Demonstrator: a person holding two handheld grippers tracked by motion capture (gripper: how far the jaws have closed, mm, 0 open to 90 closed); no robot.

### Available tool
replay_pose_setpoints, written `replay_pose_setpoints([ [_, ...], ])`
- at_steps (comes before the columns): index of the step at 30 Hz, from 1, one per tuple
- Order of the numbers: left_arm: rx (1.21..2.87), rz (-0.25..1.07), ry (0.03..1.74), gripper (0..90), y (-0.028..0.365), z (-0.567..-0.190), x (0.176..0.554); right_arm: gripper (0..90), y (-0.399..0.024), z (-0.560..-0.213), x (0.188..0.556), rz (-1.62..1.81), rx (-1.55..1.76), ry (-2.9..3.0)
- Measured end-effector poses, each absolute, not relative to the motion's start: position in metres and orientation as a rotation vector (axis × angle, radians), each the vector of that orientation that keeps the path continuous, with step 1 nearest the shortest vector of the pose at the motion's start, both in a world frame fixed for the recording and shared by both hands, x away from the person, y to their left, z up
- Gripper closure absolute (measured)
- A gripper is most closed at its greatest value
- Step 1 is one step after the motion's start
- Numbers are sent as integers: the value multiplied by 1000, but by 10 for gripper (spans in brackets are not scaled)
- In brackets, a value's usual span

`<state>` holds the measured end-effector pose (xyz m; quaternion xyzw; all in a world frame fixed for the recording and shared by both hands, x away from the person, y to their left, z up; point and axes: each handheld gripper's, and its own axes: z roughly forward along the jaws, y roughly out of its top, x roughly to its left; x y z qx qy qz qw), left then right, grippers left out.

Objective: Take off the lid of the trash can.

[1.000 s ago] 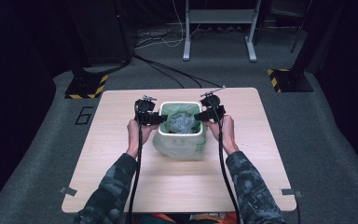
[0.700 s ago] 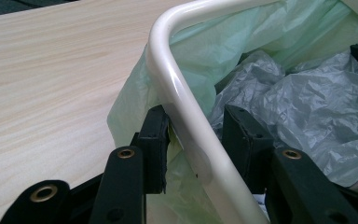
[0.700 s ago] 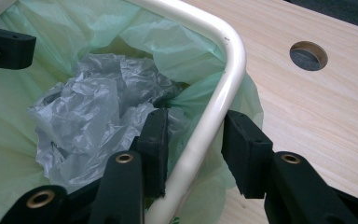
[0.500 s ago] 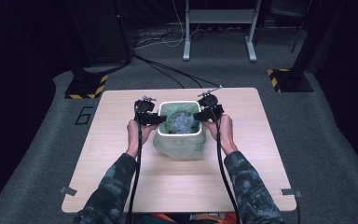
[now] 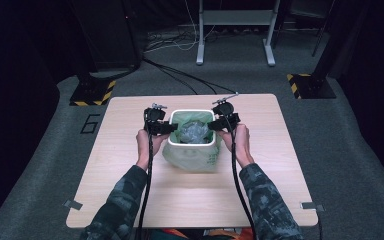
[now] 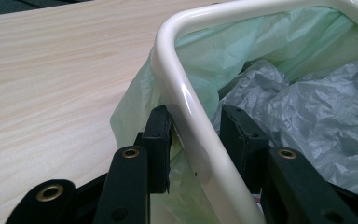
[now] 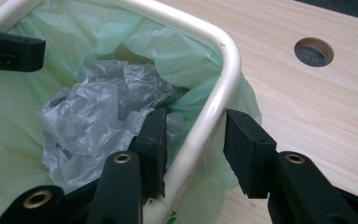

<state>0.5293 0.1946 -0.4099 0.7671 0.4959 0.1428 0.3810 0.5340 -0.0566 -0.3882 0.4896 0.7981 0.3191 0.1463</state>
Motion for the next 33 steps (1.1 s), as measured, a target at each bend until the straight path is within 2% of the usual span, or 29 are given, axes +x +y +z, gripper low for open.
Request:
replay_pose_setpoints([
  [7,1960,371,1263,638,194,-410,529,598,-58,-389,536,934,1434,2290],
  [12,1974,395,1264,630,192,-410,529,671,-52,-383,532,892,1385,2233],
  [15,1971,391,1264,642,193,-410,529,785,-55,-374,529,945,1356,2211],
  [17,1954,370,1273,651,195,-410,530,757,-56,-371,530,939,1365,2245],
  [19,1948,367,1277,650,195,-410,529,592,-58,-375,533,910,1400,2258],
  [23,1947,370,1279,648,195,-410,529,570,-63,-387,540,981,1500,2298],
  [33,1979,410,1278,647,193,-409,529,630,-47,-387,538,846,1435,2294],
])
